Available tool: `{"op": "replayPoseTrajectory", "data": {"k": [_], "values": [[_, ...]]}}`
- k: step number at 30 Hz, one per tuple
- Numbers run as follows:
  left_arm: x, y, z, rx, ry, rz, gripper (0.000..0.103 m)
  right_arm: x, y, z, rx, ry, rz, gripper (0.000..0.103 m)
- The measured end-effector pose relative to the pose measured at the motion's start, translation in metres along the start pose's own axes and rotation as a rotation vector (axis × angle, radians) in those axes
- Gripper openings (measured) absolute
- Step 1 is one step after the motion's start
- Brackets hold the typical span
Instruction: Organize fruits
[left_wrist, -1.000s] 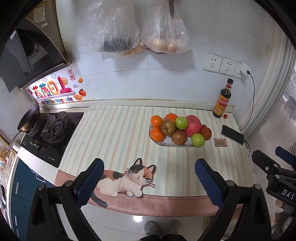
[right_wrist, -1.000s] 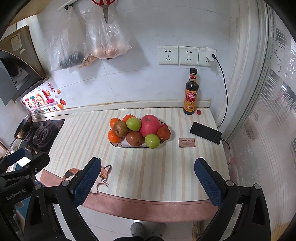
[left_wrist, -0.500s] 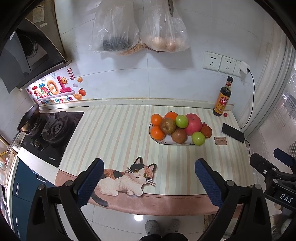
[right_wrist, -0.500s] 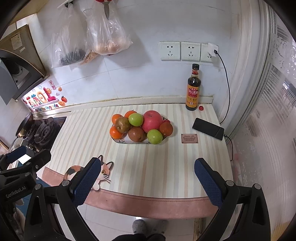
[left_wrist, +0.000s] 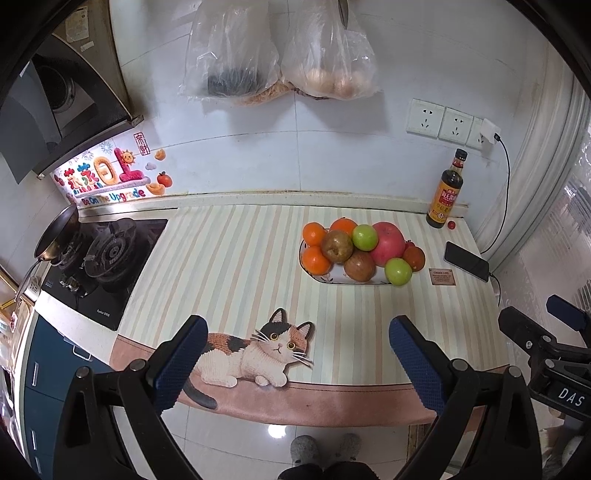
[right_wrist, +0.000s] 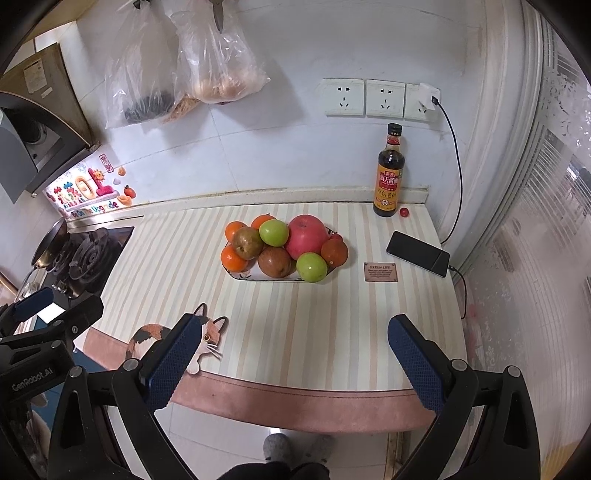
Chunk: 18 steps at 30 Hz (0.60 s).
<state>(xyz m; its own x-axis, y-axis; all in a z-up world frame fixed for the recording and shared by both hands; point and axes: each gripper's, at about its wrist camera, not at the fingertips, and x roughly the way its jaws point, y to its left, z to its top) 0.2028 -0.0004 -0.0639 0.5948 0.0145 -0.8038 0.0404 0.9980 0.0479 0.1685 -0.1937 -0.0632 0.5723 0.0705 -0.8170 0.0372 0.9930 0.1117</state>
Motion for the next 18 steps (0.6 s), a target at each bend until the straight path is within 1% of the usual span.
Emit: {"op": "replayPoseTrajectory", "data": {"k": [18], "values": [[0.0002,0.0015,0.0002,0.001,0.001,-0.004,0.101,-0.0001,-0.0034,-0.0007,0.003,0.002,-0.003,0.103]]}}
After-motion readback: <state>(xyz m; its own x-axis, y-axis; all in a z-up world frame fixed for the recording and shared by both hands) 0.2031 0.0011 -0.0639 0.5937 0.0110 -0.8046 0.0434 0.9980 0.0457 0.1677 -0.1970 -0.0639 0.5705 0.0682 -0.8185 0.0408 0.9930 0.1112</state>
